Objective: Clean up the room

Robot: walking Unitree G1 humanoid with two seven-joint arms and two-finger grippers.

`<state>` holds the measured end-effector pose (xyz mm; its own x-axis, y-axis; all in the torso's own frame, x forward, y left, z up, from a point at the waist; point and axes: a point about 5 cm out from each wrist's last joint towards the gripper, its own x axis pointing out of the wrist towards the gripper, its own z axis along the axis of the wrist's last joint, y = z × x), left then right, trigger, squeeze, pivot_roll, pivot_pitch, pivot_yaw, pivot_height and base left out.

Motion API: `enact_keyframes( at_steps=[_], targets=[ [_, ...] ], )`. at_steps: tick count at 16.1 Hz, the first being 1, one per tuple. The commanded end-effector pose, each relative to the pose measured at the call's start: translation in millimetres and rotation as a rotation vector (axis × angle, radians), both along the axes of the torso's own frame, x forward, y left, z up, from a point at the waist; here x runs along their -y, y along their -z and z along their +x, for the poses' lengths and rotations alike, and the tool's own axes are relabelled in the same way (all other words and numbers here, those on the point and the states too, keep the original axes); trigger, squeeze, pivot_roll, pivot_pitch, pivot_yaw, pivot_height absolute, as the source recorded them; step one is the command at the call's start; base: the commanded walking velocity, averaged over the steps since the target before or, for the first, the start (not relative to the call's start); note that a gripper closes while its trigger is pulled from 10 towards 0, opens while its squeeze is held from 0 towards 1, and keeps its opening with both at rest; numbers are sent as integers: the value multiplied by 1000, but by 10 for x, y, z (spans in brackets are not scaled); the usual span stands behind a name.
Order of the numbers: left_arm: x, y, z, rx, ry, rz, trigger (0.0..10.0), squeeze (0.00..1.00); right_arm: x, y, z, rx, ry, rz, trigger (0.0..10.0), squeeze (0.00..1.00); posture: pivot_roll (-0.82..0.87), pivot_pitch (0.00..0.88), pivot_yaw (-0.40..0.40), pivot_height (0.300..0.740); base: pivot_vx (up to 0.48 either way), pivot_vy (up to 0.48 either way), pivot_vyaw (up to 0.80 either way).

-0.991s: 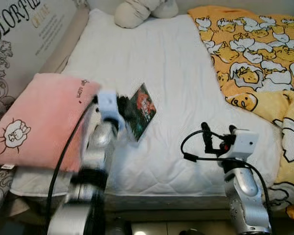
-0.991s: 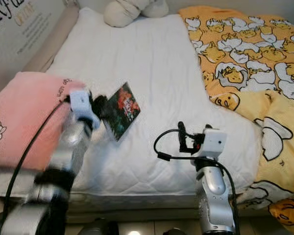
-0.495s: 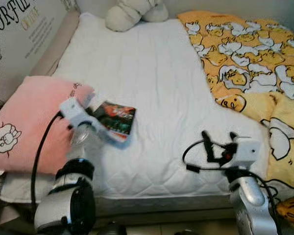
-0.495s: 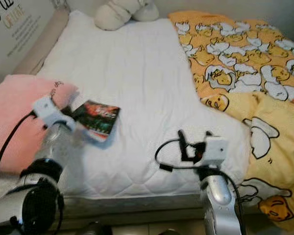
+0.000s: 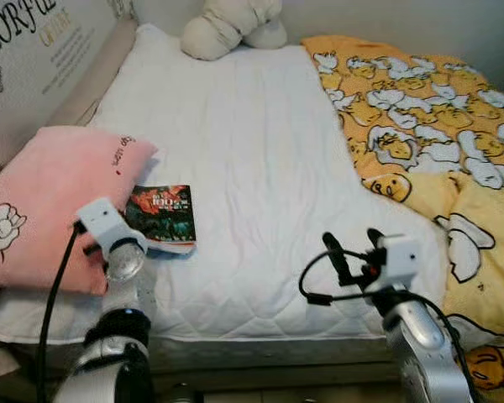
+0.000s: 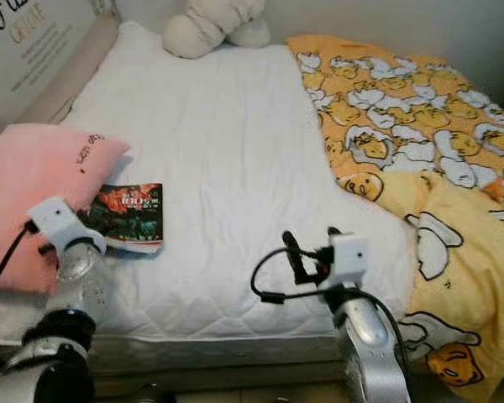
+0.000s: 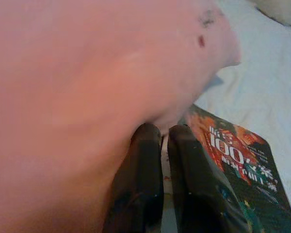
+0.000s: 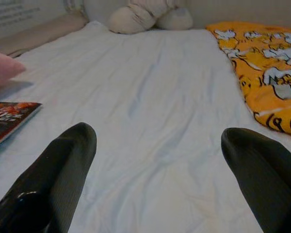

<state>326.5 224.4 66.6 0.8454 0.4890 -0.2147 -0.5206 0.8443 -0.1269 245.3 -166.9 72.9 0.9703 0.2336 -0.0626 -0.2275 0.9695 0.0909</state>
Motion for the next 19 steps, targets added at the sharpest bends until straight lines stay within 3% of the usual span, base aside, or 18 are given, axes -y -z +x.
enact_keyframes(
  at_steps=[1, 4, 6, 9, 10, 11, 13, 16, 17, 18, 19],
  targets=[
    [29, -112, 110, 16, 64, 53, 10000, 0, -7, 46, -1, -30, -10, 0, 10000, 0, 42, 0, -79, 736, 0, 0, 0],
    [141, -163, 231, -5, 232, 79, 10000, 0, -56, 87, -15, -43, -21, 4, 10000, 0, 37, 0, -68, 736, 0, 0, 0],
    [278, -60, 241, -54, 405, 52, 10000, 0, -57, 101, -33, -46, -14, 8, 10000, 0, 22, 0, -60, 736, 0, 0, 0],
    [260, 52, 191, -122, 429, 80, 10000, 0, -54, 111, -55, -49, -11, 9, 10000, 0, 8, 0, -52, 736, 0, 0, 0],
    [228, 55, 184, -133, 411, 109, 10000, 898, -46, 113, -64, -49, -9, 9, 10000, 0, -1, 0, -48, 736, 0, 0, 0],
    [182, 43, 183, -136, 389, 140, 10000, 1000, -61, 120, -82, -60, -26, 30, 10000, 0, -1, 0, -48, 736, 0, 0, 0],
    [138, 16, 187, -128, 380, 179, 10000, 1000, -141, 148, -129, -93, -106, 68, 10000, 0, -8, 0, -44, 736, 0, 0, 0],
    [51, -75, 199, -102, 397, 327, 10000, 1000, -185, 211, -170, -144, -164, 107, 10000, 0, -3, 0, -49, 736, 0, 0, 0],
    [66, -114, 216, -85, 423, 368, 10000, 1000, -182, 221, -176, -153, -171, 109, 10000, 0, 2, 0, -52, 736, 0, 0, 0],
    [219, -123, 243, -56, 493, 331, 10000, 1000, -172, 233, -180, -164, -180, 116, 10000, 0, 7, 0, -54, 736, 0, 0, 0],
    [438, -109, 247, -17, 559, 275, 10000, 110, -163, 233, -179, -165, -179, 122, 10000, 0, 12, 0, -58, 736, 0, 0, 0]
  ],
)
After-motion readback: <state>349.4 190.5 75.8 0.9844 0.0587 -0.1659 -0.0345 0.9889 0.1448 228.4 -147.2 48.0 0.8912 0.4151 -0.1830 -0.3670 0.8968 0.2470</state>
